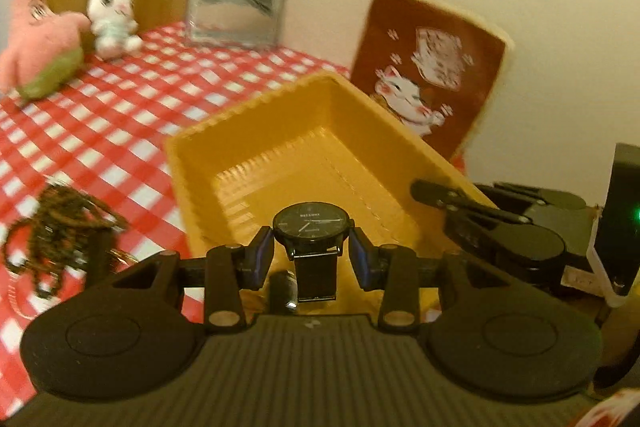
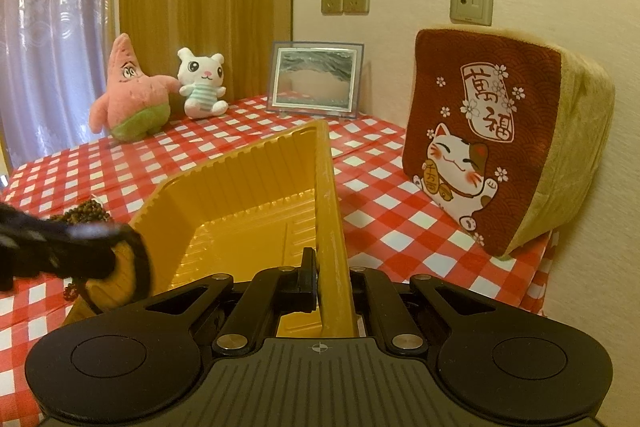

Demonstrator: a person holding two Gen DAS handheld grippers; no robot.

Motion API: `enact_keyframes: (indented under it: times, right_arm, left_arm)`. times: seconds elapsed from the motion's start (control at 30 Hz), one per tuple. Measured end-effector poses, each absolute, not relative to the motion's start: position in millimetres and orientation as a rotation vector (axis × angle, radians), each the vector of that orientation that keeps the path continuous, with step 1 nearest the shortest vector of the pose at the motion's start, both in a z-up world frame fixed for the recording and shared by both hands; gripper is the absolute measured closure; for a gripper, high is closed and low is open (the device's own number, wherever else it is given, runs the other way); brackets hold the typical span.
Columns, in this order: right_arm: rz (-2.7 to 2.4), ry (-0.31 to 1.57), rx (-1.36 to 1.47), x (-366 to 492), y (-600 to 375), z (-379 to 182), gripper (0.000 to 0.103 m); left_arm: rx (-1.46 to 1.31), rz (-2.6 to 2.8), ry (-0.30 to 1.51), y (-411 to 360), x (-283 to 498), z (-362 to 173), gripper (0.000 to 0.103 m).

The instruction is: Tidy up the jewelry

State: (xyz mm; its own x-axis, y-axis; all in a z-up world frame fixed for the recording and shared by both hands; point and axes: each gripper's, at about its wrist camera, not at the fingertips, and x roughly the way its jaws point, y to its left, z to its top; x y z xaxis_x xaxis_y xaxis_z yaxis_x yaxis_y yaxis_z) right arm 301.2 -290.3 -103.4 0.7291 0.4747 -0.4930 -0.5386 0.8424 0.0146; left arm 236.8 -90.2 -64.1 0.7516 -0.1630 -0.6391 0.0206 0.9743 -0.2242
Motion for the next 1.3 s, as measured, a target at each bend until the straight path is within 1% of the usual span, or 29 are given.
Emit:
enact_keyframes:
  times: [0.33, 0.5, 0.63, 0.67, 0.8, 0.97, 1.13, 1.3]
  right_arm:
    - [0.559, 0.502, -0.134, 301, -291, -103, 0.099]
    - [0.554, 0.498, -0.138, 299, -289, -101, 0.099]
    - [0.55, 0.503, -0.137, 300, -290, -102, 0.099]
    - [0.55, 0.504, -0.139, 300, -289, -101, 0.099]
    - [0.549, 0.502, -0.137, 301, -290, -102, 0.099]
    - [0.54, 0.5, -0.135, 308, -294, -102, 0.099]
    - [0.524, 0.494, -0.134, 312, -298, -100, 0.099]
    - [0.519, 0.492, -0.135, 316, -301, -99, 0.099]
  left_arm:
    - [-0.221, -0.111, 0.805, -102, 260, -96, 0.066]
    - [-0.236, -0.101, 0.81, -102, 267, -103, 0.067]
    - [-0.246, -0.102, 0.776, -100, 265, -95, 0.058]
    - [-0.245, -0.104, 0.764, -99, 264, -92, 0.058]
    - [-0.231, -0.066, 0.744, -90, 253, -83, 0.058]
    - [-0.249, 0.048, 0.728, -60, 230, -79, 0.058]
    - [-0.228, 0.188, 0.783, -28, 217, -96, 0.06]
    - [-0.213, 0.259, 0.836, -13, 214, -115, 0.064]
